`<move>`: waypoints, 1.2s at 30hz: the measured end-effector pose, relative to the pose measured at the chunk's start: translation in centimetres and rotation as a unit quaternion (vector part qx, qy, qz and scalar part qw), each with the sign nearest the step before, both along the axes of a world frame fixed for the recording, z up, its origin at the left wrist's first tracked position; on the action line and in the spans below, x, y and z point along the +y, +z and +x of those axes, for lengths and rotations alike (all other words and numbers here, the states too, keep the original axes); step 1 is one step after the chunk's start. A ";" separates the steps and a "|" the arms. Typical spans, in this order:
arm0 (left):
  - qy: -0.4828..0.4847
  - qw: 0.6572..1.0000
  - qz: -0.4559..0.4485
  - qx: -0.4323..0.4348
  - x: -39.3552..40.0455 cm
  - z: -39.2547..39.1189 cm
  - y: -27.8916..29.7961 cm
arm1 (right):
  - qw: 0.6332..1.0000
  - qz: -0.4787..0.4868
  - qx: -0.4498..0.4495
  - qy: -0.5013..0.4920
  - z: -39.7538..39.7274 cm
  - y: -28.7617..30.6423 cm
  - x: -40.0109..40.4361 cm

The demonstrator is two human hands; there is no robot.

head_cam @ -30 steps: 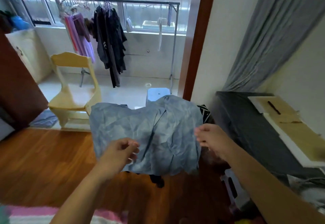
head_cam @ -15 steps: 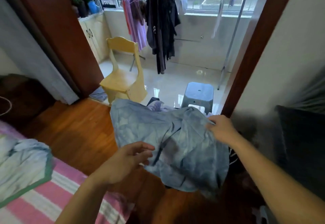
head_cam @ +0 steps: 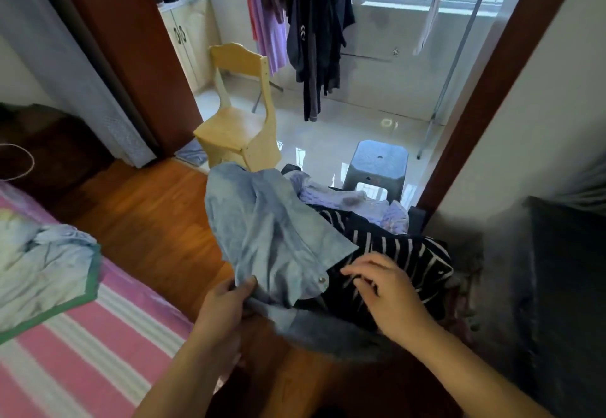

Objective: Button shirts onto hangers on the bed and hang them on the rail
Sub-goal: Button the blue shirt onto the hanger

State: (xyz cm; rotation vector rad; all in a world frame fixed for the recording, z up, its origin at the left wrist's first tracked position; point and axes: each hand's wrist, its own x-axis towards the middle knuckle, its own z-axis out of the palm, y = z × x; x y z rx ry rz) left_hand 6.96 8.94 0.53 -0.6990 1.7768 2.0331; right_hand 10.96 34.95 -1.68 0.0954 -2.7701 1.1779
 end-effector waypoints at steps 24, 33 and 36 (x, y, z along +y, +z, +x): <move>-0.004 0.846 -0.512 0.153 -8.7 2.7 1.6 | 0.932 -0.307 -0.194 0.005 -8.7 7.4 -10.3; 0.031 0.843 -0.454 0.287 -2.5 4.2 4.0 | 0.860 -0.439 -0.253 0.065 -8.7 10.3 -20.4; 0.129 0.870 -0.390 0.271 -4.7 2.9 5.2 | 0.839 -0.469 -0.264 0.073 -8.7 10.5 -21.2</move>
